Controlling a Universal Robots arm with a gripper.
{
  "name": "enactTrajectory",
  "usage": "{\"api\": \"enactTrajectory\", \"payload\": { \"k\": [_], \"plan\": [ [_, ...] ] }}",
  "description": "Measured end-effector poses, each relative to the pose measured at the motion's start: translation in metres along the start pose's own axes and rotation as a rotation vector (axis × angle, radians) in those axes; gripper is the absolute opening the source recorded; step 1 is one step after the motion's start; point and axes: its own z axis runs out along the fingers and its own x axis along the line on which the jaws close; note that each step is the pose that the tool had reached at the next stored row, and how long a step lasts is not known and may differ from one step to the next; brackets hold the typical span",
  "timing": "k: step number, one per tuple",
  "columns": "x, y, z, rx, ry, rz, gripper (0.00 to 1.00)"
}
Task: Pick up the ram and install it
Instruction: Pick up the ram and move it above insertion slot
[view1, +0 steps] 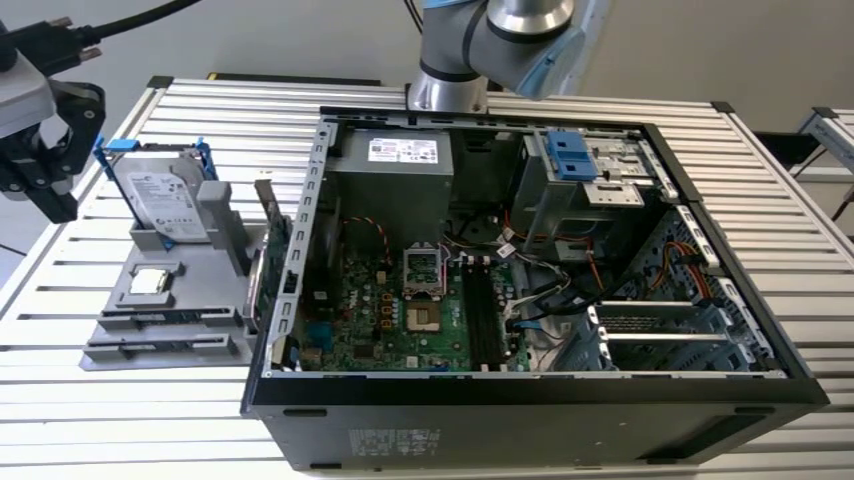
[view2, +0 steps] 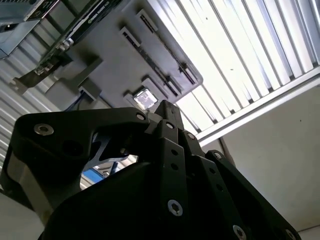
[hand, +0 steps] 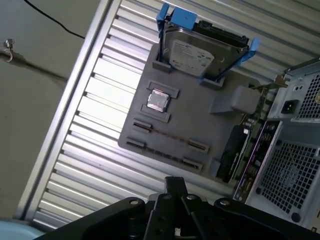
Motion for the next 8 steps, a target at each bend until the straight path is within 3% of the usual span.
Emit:
{"api": "enactTrajectory", "payload": {
  "k": [8],
  "plan": [
    [0.0,0.0,0.0,-0.0006,0.0017,-0.035,0.0]
  ]
}}
